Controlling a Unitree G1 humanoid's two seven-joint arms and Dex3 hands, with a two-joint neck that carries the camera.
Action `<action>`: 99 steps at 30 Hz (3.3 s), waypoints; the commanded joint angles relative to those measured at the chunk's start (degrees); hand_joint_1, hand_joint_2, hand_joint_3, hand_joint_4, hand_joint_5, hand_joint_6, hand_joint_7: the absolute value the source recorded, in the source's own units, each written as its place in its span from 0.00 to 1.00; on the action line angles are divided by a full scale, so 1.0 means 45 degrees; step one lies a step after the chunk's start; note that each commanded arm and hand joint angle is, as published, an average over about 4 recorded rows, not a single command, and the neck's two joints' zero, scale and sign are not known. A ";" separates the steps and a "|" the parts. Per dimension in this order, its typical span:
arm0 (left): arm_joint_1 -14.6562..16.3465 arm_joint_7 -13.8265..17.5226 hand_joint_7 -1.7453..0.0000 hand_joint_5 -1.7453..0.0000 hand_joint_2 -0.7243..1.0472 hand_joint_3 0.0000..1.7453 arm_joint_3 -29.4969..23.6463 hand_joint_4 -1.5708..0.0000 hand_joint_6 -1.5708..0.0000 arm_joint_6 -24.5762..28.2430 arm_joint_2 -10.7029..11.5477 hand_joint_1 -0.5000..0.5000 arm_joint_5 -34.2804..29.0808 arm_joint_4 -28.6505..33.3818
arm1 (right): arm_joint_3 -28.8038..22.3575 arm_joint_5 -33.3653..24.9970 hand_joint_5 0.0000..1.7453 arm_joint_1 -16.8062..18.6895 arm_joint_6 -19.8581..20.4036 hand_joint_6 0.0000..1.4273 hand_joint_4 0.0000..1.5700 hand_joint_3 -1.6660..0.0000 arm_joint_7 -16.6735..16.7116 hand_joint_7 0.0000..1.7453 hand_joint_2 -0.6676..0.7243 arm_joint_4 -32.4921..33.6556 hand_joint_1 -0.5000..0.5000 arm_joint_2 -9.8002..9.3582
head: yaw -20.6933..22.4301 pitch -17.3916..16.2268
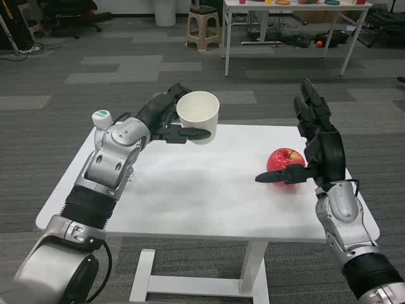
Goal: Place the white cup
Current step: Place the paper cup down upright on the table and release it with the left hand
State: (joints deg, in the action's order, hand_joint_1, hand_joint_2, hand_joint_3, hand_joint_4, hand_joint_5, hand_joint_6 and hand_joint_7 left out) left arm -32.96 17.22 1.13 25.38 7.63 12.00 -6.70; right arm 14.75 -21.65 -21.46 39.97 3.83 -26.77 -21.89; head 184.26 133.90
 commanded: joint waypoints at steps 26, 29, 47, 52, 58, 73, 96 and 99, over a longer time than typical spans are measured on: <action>0.1567 0.0192 0.04 0.65 1.00 0.15 0.0023 1.00 0.97 -0.2085 0.0296 0.00 0.0308 -0.2012 | -0.0201 -0.0072 0.00 0.0159 0.0043 0.00 0.00 1.00 -0.0090 0.02 0.86 0.0119 0.08 0.0392 | -0.0358 -0.0582; 0.1987 0.0148 0.04 0.65 1.00 0.16 -0.0021 1.00 0.97 -0.2622 0.0296 0.00 0.0293 -0.2325 | -0.0196 -0.0072 0.00 0.0159 0.0043 0.00 0.00 1.00 -0.0085 0.00 0.86 0.0061 0.08 0.0397 | -0.0355 -0.0592; 0.3095 -0.0115 0.05 0.65 1.00 0.15 -0.0529 1.00 1.00 -0.5073 0.0199 0.01 0.0137 -0.3575 | -0.0152 -0.0072 0.00 0.0159 0.0043 0.00 0.00 1.00 -0.0085 0.00 0.86 -0.0120 0.08 0.0466 | -0.0241 -0.0645; 0.3213 -0.0106 0.10 0.65 1.00 0.15 -0.0563 1.00 1.00 -0.5073 0.0179 0.02 -0.0058 -0.3609 | -0.0162 -0.0072 0.00 0.0159 0.0053 0.00 0.00 1.00 -0.0080 0.00 0.86 -0.0086 0.08 0.0471 | -0.0201 -0.0728; 0.3359 -0.0086 0.29 0.65 1.00 0.10 -0.0563 1.00 1.00 -0.5122 0.0179 0.02 -0.0244 -0.3628 | -0.0133 -0.0072 0.00 0.0159 0.0053 0.00 0.00 1.00 -0.0080 0.01 0.86 -0.0057 0.08 0.0471 | -0.0093 -0.0788; 0.3554 -0.0018 0.52 0.56 1.00 0.05 -0.0470 1.00 1.00 -0.5918 0.0184 0.00 -0.1137 -0.3614 | -0.0113 -0.0072 0.00 0.0203 0.0063 0.00 0.00 1.00 -0.0080 0.00 0.86 0.0090 0.08 0.0471 | 0.0080 -0.0754; 0.3623 0.0471 0.68 0.35 0.24 0.05 -0.0289 1.00 1.00 -0.6938 0.0238 0.00 -0.2773 -0.4488 | -0.0113 -0.0072 0.00 0.0482 0.0063 0.00 0.00 1.00 -0.0090 0.01 0.86 0.0529 0.08 0.0451 | 0.0204 -0.0615; 0.3686 0.0500 0.68 0.32 0.25 0.05 -0.0289 1.00 1.00 -0.7045 0.0238 0.00 -0.2949 -0.4537 | -0.0113 -0.0072 0.00 0.0491 0.0063 0.00 0.00 1.00 -0.0080 0.01 0.86 0.0559 0.08 0.0451 | 0.0228 -0.0581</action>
State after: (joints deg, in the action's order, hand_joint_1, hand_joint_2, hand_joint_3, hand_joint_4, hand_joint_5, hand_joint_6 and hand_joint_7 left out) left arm -17.16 19.27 -0.06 -5.55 8.04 -0.33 -26.52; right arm 14.54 -21.64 -19.67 39.98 3.36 -24.83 -19.94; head 185.25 131.24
